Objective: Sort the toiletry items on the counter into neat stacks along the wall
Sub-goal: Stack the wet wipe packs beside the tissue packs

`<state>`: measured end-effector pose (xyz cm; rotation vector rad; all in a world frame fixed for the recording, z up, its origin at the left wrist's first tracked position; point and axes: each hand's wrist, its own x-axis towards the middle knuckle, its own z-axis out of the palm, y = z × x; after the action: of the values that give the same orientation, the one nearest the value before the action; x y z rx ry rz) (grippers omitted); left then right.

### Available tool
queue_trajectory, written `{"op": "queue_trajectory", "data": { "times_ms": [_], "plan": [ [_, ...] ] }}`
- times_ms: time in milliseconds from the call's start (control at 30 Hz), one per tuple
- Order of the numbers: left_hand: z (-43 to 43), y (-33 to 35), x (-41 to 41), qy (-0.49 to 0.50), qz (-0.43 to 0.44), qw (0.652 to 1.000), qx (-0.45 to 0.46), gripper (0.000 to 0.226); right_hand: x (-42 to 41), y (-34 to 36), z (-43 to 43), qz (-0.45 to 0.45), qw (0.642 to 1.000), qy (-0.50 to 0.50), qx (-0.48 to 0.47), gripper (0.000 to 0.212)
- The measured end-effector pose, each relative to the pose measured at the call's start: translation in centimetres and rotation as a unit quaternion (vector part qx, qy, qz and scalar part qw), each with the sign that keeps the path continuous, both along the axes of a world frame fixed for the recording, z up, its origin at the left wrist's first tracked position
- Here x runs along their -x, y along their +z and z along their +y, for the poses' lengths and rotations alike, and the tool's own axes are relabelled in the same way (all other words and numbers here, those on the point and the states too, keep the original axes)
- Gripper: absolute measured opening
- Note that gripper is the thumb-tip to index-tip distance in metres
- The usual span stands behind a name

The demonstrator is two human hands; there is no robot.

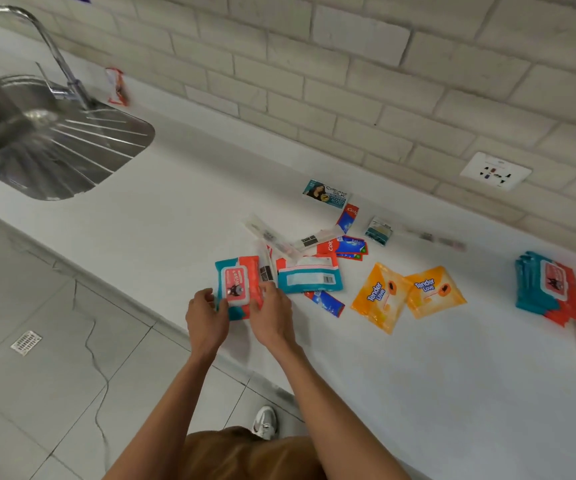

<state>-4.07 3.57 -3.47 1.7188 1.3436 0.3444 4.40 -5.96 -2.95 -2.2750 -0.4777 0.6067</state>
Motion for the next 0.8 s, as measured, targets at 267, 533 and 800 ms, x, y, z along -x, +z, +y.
{"op": "queue_trajectory", "data": {
  "times_ms": [267,533,800],
  "plan": [
    [1.7,0.3,0.1,0.082,-0.042,0.986,0.14,0.04,0.4,-1.2,2.6,-0.002,0.999,-0.037,0.023,0.041],
    [2.5,0.2,0.9,0.058,-0.102,0.955,0.273,0.031,0.2,-0.1,1.4,0.188,0.977,-0.071,-0.077,0.037],
    [0.0,3.8,0.8,-0.014,-0.166,0.927,0.336,0.029,-1.1,2.6,-2.6,0.249,0.947,-0.118,-0.163,0.043]
  ]
}}
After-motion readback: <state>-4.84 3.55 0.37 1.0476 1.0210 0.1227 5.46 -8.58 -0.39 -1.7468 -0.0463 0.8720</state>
